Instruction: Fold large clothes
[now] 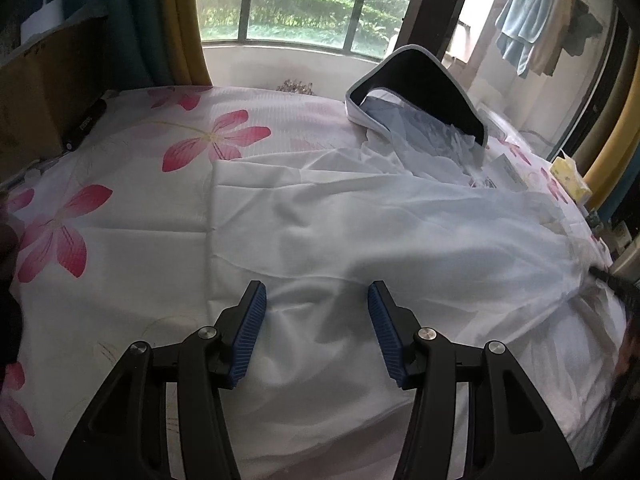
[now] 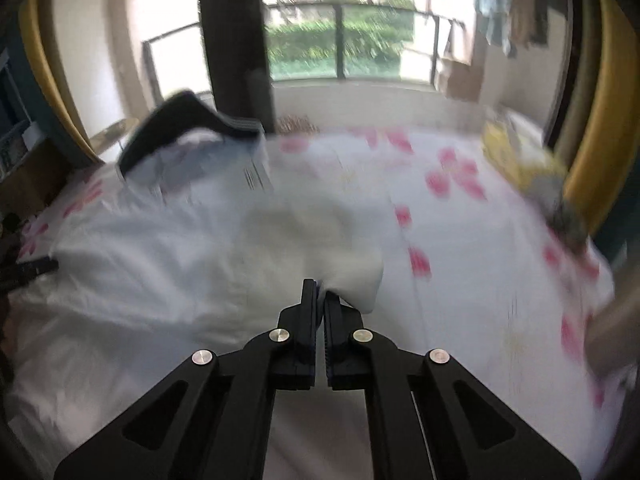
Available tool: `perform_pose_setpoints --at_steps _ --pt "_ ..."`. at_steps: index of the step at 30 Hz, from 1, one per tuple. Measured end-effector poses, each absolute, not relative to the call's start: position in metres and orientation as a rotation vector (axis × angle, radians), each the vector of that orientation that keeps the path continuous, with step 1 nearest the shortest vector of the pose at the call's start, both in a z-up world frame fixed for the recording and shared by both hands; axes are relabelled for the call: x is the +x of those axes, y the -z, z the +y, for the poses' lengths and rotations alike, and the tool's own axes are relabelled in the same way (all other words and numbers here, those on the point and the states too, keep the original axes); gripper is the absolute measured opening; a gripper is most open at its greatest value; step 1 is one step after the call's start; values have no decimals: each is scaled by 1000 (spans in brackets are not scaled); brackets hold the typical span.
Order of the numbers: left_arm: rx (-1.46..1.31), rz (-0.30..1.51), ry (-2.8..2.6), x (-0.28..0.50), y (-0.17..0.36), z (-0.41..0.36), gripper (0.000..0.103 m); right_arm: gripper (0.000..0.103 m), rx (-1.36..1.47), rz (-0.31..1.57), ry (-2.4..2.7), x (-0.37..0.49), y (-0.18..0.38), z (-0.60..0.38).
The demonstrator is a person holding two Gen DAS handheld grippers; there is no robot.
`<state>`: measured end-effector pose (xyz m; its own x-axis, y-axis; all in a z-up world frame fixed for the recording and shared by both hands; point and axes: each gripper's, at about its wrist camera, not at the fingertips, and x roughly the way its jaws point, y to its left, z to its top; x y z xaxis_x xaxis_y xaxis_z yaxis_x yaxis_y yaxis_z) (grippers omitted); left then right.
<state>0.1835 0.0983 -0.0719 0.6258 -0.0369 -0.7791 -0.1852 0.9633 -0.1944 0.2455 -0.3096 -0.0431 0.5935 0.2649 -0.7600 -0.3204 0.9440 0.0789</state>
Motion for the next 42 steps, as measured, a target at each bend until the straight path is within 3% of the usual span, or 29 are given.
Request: perform_pose_setpoints --at_steps 2,5,7,9,23,42 --pt "-263 896 -85 184 69 97 56 7 -72 898 -322 237 54 -316" --pt "-242 879 -79 182 60 92 56 23 -34 891 -313 230 53 -330" --pt "-234 869 -77 179 55 91 56 42 -16 866 -304 230 45 -339" --pt "-233 861 -80 177 52 91 56 48 -9 840 -299 234 38 -344" --pt "-223 942 -174 170 73 115 56 48 -390 868 -353 254 61 -288" --pt "-200 889 -123 206 44 133 56 49 -337 871 -325 250 46 -300"
